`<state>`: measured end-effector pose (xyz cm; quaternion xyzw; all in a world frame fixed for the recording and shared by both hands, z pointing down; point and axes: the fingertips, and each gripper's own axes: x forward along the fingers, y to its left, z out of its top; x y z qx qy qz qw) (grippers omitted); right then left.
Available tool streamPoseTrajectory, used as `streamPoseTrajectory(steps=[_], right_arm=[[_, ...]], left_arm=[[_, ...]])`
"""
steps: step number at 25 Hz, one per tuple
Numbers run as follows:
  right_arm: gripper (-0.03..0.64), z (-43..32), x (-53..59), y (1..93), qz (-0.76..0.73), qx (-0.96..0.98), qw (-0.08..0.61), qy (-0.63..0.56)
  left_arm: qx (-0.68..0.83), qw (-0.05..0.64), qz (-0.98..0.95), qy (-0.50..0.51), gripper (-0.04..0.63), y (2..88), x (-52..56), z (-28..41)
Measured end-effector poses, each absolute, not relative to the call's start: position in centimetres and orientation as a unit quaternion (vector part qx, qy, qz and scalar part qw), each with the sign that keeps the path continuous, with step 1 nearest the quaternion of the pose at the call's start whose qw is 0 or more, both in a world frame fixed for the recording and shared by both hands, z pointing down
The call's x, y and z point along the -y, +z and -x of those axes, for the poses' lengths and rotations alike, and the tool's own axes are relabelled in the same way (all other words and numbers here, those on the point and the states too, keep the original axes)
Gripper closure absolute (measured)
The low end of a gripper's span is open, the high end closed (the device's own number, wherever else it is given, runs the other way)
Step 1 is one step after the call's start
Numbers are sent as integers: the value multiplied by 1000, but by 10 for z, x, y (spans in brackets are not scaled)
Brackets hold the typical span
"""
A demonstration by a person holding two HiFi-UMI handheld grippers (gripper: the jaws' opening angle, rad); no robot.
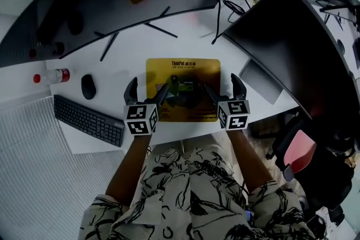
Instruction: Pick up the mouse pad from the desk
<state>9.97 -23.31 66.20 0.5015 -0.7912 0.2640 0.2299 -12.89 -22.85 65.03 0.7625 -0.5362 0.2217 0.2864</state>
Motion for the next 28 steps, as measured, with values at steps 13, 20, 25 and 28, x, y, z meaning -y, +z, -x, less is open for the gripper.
streamPoseTrajectory(steps=[13, 20, 25, 28], right_arm=[[218, -93, 236, 690, -501, 776, 261, 279], [353, -97, 234, 697, -520, 759, 272, 283], [374, -99, 234, 698, -530, 751, 285, 273], [376, -99, 234, 699, -533, 749, 285, 271]], left_arm=[[547, 307, -732, 266, 157, 694, 231, 130], [560, 306, -721, 271, 220, 699, 232, 133], [568, 297, -712, 286, 263, 700, 232, 135], [568, 292, -711, 294, 275, 701, 232, 135]])
